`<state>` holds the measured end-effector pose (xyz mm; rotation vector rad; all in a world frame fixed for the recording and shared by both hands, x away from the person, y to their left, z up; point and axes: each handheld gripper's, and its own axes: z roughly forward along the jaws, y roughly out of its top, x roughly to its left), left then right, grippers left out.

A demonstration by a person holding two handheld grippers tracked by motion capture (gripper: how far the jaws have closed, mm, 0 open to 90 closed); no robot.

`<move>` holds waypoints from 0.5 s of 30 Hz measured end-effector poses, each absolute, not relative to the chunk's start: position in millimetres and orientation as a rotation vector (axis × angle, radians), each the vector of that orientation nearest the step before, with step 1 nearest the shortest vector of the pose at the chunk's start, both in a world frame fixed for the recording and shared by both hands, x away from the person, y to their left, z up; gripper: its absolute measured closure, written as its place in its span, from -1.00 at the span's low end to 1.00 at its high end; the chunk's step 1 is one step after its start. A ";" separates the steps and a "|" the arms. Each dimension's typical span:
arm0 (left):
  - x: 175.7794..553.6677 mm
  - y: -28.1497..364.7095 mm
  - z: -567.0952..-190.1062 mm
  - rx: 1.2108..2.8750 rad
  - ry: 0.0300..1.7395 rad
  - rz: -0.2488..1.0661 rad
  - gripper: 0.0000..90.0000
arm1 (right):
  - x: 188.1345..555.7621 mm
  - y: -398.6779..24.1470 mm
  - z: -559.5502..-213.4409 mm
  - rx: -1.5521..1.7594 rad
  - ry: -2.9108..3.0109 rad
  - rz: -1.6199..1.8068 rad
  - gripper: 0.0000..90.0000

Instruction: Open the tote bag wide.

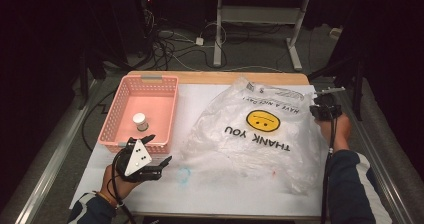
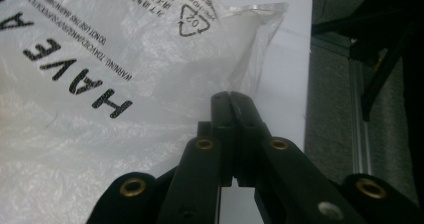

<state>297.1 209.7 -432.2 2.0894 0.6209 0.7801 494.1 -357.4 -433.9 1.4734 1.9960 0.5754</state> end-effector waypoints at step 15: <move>296.0 203.1 -436.9 2.135 0.612 0.789 -0.59 | 417.8 -355.5 -443.2 1.389 2.071 0.613 0.93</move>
